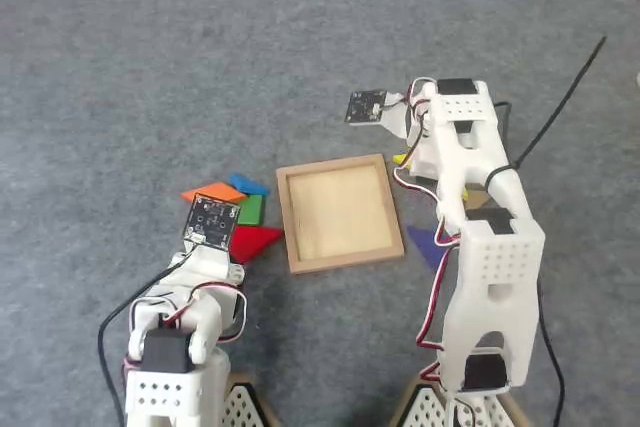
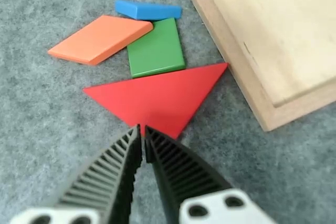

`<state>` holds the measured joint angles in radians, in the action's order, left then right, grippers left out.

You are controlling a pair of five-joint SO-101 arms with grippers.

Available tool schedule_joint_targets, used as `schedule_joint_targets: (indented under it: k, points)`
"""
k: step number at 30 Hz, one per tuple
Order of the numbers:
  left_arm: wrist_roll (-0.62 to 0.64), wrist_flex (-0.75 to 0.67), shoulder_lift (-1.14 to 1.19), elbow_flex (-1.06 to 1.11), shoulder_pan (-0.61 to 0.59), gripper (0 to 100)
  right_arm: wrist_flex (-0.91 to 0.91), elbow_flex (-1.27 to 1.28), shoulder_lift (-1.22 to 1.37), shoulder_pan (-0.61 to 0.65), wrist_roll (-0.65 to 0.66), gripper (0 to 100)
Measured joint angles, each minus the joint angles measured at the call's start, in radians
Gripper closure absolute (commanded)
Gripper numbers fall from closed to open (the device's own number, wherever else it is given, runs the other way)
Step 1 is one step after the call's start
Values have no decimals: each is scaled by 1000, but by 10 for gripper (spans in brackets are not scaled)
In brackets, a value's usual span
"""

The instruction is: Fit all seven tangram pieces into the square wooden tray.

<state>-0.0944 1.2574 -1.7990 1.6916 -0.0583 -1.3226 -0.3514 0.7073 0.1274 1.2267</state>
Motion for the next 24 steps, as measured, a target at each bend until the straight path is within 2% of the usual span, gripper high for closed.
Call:
schedule_joint_targets:
  k: [10, 17, 20, 24]
  points:
    - [0, 0, 0, 0, 0, 985, -17, -12, 3, -21, -270, 805]
    - [0, 0, 0, 0, 0, 985, -17, -37, 8, -21, -609, 803]
    - [0, 0, 0, 0, 0, 985, -46, -60, 11, -31, -738, 760]
    - [0, 0, 0, 0, 0, 985, -117, -71, 11, -80, -804, 682]
